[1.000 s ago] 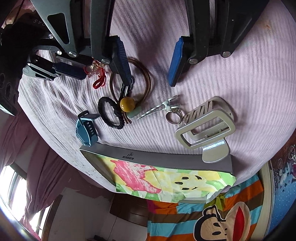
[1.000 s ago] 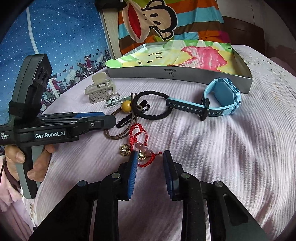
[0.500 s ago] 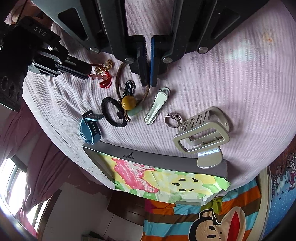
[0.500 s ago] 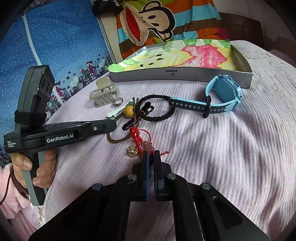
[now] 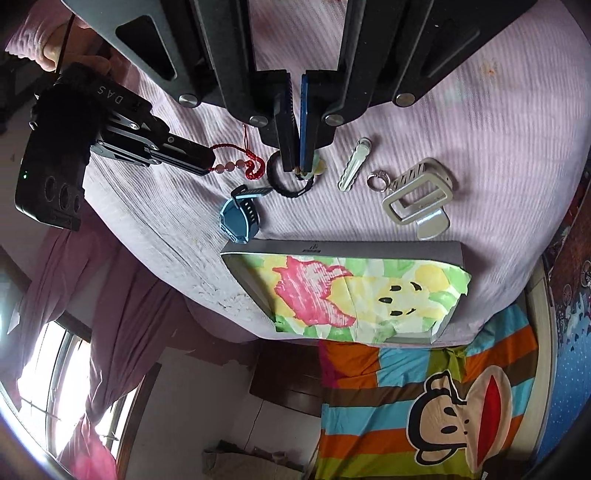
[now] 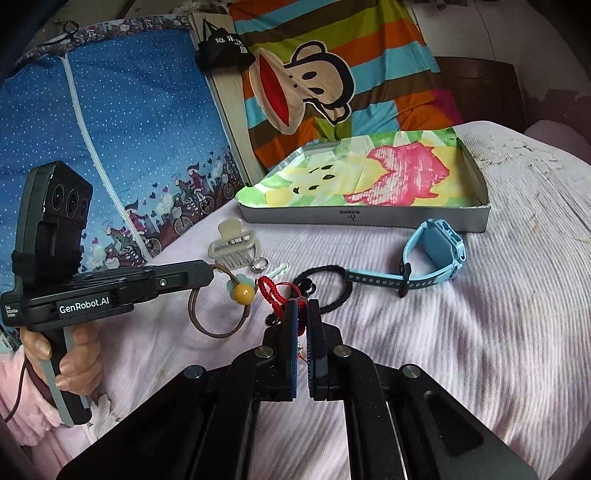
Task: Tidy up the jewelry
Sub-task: 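Grasp the red string with gold bells with the right tool while the left grasps the yellow-bead hair tie, then carry both items over the tray and open both tools to drop them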
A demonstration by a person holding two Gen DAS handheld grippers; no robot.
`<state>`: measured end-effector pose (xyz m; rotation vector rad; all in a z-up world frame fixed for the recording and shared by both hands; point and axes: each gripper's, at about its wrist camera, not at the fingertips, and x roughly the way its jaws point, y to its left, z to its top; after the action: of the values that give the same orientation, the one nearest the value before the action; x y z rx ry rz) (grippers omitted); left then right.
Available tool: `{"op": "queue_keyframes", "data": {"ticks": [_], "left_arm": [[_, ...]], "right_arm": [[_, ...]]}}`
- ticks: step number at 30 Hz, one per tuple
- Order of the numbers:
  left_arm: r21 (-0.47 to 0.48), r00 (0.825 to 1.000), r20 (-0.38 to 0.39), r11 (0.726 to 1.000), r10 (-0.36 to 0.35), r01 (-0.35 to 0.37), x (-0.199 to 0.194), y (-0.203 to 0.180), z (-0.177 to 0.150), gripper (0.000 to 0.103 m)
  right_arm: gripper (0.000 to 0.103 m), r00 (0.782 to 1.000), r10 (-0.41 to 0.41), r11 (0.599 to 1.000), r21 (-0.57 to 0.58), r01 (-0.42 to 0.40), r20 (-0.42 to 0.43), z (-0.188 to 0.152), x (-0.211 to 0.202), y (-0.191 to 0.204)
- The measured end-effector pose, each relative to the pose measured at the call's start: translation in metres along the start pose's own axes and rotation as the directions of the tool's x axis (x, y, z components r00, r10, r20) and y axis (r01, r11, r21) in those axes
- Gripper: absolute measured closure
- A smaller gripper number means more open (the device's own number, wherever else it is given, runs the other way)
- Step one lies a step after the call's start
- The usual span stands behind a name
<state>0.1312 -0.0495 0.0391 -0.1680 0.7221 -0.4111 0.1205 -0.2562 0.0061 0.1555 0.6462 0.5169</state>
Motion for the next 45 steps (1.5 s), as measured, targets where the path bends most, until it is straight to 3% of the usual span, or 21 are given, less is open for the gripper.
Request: {"op": "queue_keyframes", "data": {"ticks": [10, 16, 22, 28, 33, 37, 42, 45], "left_arm": [[-0.013, 0.996, 0.082, 0.999, 0.041, -0.04, -0.008, 0.007, 0.042, 0.1], [-0.099, 0.984, 0.159, 0.993, 0.086, -0.071, 0.002, 0.027, 0.084, 0.1], [-0.152, 0.968, 0.202, 0.981, 0.148, -0.119, 0.028, 0.05, 0.111, 0.1], [-0.179, 0.965, 0.159, 0.967, 0.21, -0.181, 0.069, 0.076, 0.113, 0.1], [-0.226, 0.975, 0.094, 0.958, 0.204, -0.178, 0.092, 0.095, 0.1, 0.1], [-0.21, 0.975, 0.05, 0.956, 0.217, -0.203, 0.101, 0.099, 0.09, 0.1], [-0.21, 0.97, 0.052, 0.952, 0.239, -0.223, 0.098, 0.1, 0.081, 0.099], [-0.205, 0.969, 0.055, 0.953, 0.241, -0.225, 0.094, 0.1, 0.077, 0.09]], "right_arm": [[0.099, 0.998, -0.002, 1.0, 0.018, 0.001, 0.07, 0.03, 0.0, -0.009], [0.099, 0.989, -0.028, 1.0, 0.007, 0.028, 0.145, 0.08, 0.008, -0.016], [0.099, 0.983, -0.074, 0.996, 0.07, 0.063, 0.168, 0.122, 0.048, -0.027], [0.099, 0.987, -0.115, 0.986, 0.133, 0.1, 0.112, 0.122, 0.102, -0.044], [0.099, 0.99, -0.13, 0.984, 0.131, 0.122, 0.057, 0.112, 0.131, -0.051], [0.099, 0.991, -0.13, 0.986, 0.107, 0.126, 0.027, 0.103, 0.142, -0.051], [0.099, 0.991, -0.134, 0.989, 0.07, 0.133, 0.014, 0.098, 0.147, -0.048], [0.097, 0.991, -0.134, 0.989, 0.064, 0.133, 0.014, 0.097, 0.145, -0.047]]}}
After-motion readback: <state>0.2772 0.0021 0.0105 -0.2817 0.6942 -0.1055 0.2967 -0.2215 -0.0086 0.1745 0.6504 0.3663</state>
